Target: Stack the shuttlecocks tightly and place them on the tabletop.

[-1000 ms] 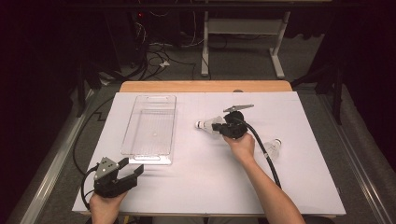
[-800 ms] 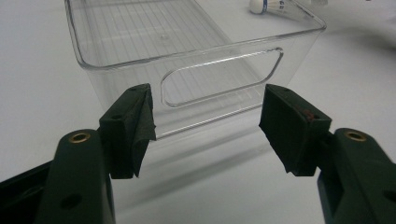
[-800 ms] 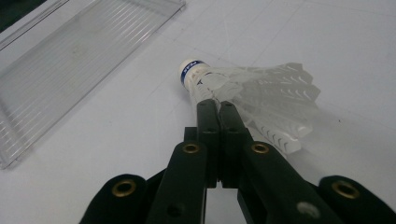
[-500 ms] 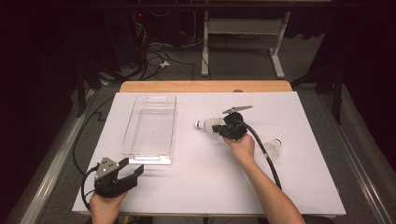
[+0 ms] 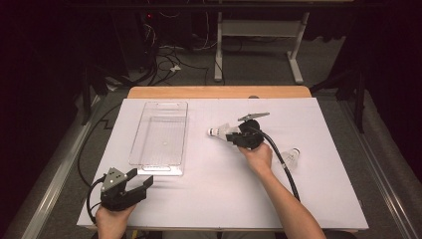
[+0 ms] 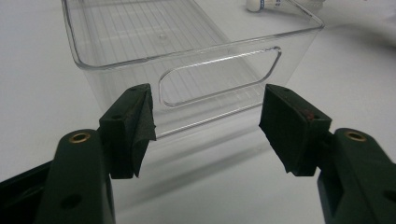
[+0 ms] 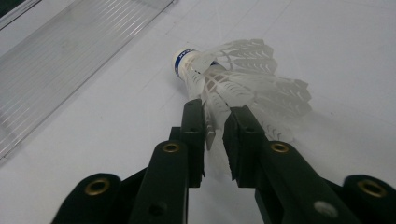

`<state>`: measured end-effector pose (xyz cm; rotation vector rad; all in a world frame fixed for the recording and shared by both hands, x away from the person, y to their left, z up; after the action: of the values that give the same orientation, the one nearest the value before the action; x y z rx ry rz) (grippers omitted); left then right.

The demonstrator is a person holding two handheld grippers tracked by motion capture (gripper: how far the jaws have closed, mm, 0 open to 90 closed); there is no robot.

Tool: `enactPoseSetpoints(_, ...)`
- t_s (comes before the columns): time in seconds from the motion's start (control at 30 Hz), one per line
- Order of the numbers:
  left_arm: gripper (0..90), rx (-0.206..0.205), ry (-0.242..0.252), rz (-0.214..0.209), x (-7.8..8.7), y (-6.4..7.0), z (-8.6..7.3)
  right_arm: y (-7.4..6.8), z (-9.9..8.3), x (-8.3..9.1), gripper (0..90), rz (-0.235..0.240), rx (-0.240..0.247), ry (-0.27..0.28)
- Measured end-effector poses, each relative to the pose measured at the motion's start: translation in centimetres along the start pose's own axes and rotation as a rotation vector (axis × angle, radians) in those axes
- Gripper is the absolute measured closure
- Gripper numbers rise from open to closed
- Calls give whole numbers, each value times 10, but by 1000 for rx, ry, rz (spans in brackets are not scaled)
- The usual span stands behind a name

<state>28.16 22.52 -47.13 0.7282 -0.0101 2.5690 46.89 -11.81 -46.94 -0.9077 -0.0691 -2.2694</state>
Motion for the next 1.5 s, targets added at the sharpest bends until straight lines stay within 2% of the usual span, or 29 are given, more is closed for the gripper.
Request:
enactPoseSetpoints(0.73, 359, 0, 1, 1, 0, 0, 0, 3, -2, 15, 616, -36, 27, -12)
enactPoseSetpoints(1.5, 359, 1, 0, 2, 0, 0, 0, 1, -1, 30, 569, -62, 61, 4)
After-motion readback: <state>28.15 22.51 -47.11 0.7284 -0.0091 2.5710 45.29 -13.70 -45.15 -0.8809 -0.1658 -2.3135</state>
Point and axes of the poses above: each handheld gripper's, and its own axes: x roughly backward along the jaws, z roughly out of its top, y roughly to its right, the point moved 4 cm from there along -x, roughly forward along the jaws, and after that the axes turned 3 degrees about y, right-handed, at the moved point
